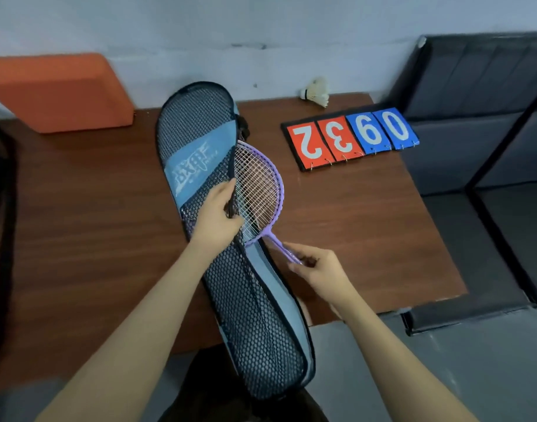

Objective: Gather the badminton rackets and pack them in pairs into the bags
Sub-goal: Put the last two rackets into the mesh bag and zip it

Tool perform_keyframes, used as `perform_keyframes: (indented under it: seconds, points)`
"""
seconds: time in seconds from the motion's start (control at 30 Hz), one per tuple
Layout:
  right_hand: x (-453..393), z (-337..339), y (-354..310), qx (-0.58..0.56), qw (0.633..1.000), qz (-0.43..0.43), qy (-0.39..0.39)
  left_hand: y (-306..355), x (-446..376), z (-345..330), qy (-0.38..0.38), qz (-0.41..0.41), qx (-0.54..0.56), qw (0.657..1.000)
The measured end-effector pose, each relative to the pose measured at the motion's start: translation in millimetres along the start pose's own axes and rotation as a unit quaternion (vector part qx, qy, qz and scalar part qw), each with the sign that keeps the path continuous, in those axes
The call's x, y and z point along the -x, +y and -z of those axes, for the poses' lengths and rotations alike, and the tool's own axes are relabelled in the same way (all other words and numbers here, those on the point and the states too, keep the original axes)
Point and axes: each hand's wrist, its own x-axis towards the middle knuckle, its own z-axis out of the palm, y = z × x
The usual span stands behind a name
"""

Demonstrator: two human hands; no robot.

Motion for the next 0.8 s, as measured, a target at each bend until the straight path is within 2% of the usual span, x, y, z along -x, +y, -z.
perform_keyframes:
  seconds: [0.13, 0.23, 0.33, 0.53, 0.67, 0.8]
  points:
    - [-15.2, -25.2, -17.1, -0.047, 0.999, -0.014, 0.02, -8.4, 10.0, 8.8, 0.019, 0.011, 0.027, 0.999]
    - [-31.1, -47.3, -27.8, -0.065, 0.997, -0.031, 0.019, -18.6, 14.8, 16.4, 0.04, 0.024, 0.002, 0.999]
    - [-50.5, -67.4, -38.5, -0.068, 0.996, -0.054, 0.029, -33.5, 25.3, 17.8, 0.034, 0.035, -0.018, 0.999]
    - [-82.0, -97.2, -61.5, -0.1, 0.99, -0.083, 0.047, -65.9, 43.2, 28.1, 0.027, 0.057, 0.033, 0.997]
    - [-103.7, -116.4, -69.3, -0.085, 0.99, -0.093, 0.062, -73.7, 38.5, 42.9, 0.038, 0.068, 0.084, 0.993]
    - [-123.3, -130.1, -65.3, -0.037, 0.991, -0.101, 0.075, -86.4, 31.1, 49.8, 0.032, 0.075, 0.086, 0.993]
